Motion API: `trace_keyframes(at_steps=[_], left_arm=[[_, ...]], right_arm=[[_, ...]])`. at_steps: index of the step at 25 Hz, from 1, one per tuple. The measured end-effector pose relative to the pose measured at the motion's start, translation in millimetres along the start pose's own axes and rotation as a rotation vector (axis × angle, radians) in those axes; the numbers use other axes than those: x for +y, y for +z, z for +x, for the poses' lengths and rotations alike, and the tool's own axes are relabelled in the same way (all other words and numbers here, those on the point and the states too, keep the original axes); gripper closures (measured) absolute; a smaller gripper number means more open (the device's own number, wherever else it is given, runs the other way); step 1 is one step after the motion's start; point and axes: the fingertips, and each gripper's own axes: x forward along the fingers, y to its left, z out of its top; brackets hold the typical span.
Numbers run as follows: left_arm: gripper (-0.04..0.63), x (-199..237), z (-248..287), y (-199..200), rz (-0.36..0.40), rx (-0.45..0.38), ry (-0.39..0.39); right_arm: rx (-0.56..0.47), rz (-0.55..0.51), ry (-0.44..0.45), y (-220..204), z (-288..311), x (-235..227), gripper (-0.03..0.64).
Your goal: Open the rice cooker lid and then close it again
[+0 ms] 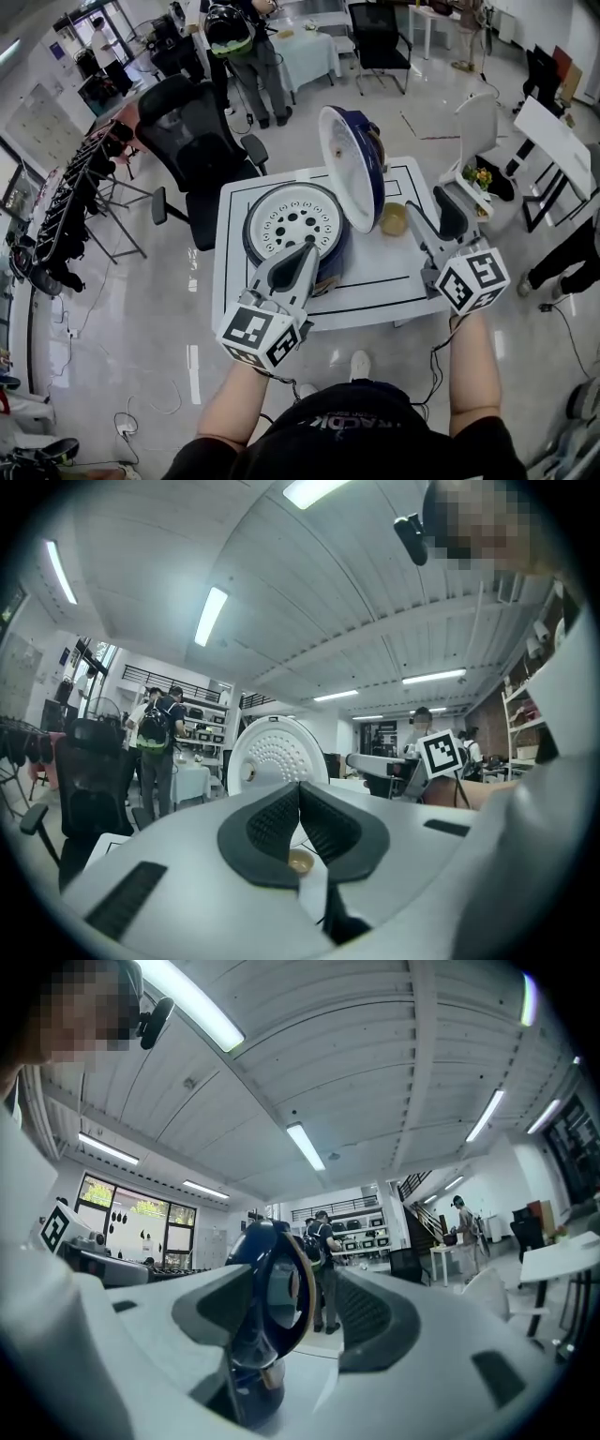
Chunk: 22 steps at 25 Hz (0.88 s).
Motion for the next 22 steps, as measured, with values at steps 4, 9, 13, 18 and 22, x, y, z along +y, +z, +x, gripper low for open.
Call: trace_keyframes(at_steps=[4, 9, 13, 18, 22], left_arm=[[0.591, 5, 17, 0, -0.005, -0.010, 0.032], [0.591, 13, 31, 1, -0.012, -0.021, 0.079], [0.591, 21, 37, 3, -0.007, -0.022, 0.126], [0.591, 26, 43, 7, 0.002, -0.028, 0.172], [0.591, 28, 45, 12, 0.013, -0.026, 0.200]], right_arm=[[0.004, 0.011, 0.029, -2, 20, -17, 0.354], [0.020, 0.016, 0.074, -7, 48, -27, 0.354], [0.026, 0.017, 0.115, -10, 69, -32, 0.354], [0.041, 0.010, 0.149, -17, 90, -37, 0.355], [0.060, 0.012, 0.173, -23, 103, -36, 0.354]])
